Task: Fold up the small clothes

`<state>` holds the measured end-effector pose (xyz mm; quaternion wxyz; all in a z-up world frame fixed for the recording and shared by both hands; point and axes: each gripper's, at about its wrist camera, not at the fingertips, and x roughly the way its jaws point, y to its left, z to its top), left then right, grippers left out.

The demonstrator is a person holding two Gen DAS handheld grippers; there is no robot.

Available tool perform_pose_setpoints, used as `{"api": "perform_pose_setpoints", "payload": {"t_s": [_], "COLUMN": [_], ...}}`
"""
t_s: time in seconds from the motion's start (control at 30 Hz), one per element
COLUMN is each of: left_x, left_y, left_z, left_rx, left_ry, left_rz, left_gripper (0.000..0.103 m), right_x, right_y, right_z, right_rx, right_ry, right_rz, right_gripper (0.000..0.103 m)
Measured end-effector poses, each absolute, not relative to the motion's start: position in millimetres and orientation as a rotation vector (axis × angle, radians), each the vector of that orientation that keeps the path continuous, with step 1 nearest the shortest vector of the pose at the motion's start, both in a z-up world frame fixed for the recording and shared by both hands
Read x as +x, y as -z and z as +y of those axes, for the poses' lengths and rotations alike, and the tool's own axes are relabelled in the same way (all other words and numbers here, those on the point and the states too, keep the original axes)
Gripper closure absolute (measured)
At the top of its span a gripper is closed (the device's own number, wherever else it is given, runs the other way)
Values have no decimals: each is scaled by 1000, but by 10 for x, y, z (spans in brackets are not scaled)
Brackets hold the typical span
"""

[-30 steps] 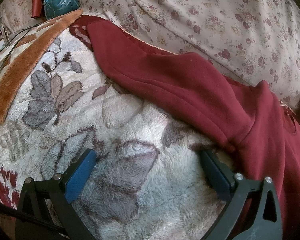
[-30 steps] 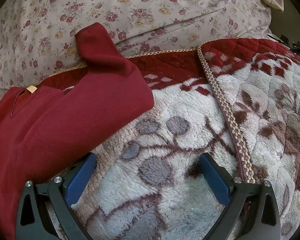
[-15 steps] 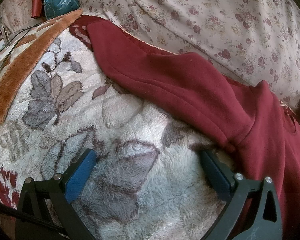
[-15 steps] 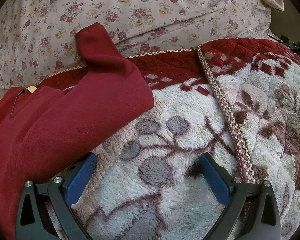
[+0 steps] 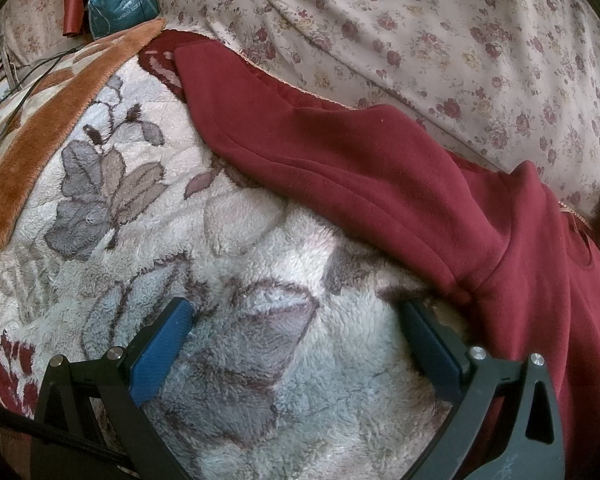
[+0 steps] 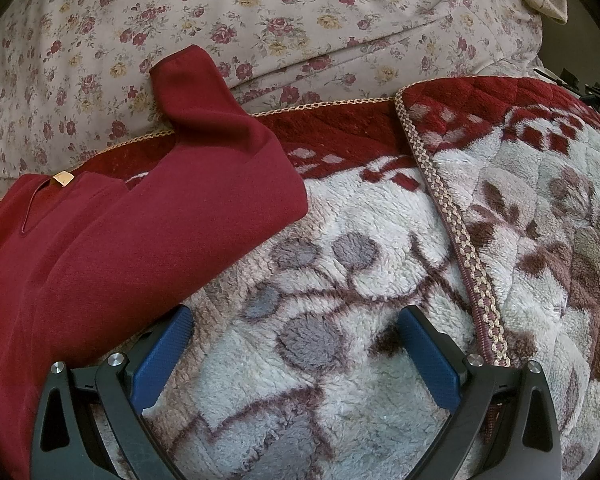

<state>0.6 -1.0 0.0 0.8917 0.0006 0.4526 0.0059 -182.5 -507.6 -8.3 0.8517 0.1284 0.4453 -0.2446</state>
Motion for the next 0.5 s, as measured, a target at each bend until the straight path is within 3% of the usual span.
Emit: {"api": "perform_pose_setpoints", "payload": {"t_s": [0.27, 0.5], "left_x": [0, -363], "left_y": [-96, -403], "left_z": [40, 142], "left_rx": [28, 45], "left_ry": [78, 50], "left_rz": [1046, 946], "left_gripper": [0, 0], "right_x": [-1826, -1847], "right_y": [84, 107], "right_z": [-5075, -5041], "right_rx": [270, 270], "right_ry": [515, 516], "right_rz": [937, 945], "right_gripper": [0, 0]}}
